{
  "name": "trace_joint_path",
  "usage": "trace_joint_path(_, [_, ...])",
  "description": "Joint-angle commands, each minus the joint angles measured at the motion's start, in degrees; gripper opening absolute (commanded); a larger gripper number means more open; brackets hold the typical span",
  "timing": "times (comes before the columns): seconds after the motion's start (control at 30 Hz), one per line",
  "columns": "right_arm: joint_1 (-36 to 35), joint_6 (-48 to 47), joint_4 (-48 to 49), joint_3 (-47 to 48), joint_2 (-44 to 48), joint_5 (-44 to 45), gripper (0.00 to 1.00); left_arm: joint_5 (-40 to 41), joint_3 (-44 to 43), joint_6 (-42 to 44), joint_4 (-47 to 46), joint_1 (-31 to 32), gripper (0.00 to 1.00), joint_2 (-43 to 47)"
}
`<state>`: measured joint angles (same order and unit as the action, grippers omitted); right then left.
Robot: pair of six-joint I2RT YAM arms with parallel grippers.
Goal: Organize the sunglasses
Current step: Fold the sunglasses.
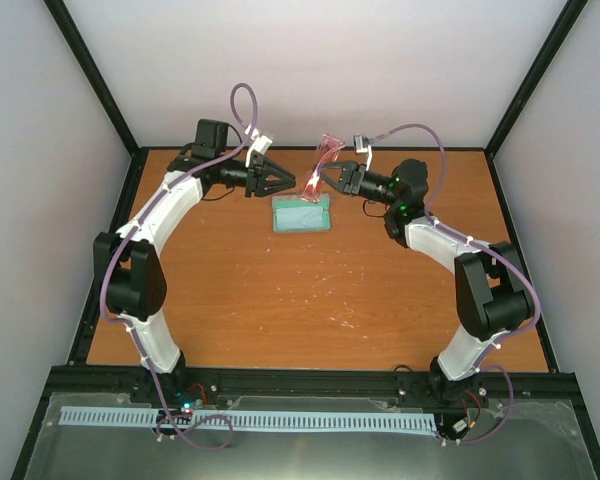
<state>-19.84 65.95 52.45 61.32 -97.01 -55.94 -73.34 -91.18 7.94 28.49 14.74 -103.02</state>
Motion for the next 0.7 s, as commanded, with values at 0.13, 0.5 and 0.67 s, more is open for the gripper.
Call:
trace_joint_path(0.13, [0.1,-1.1,1.8,0.1,-1.5,0.7,0.03,-9.3,-6.7,-1.8,2.9,0.2,0.31,-3.3])
trace_joint_path(0.5, [0.1,-0.5,2.5,2.5,-2.8,0.3,0.04,-10.7,-11.0,0.9,9.4,1.3,0.27,-6.7])
trace_joint_path(0.67, [0.1,-1.1,1.6,2.9,-2.8,0.1,0.04,-10.2,-12.8,3.3,12.2,2.6,0.25,-7.1])
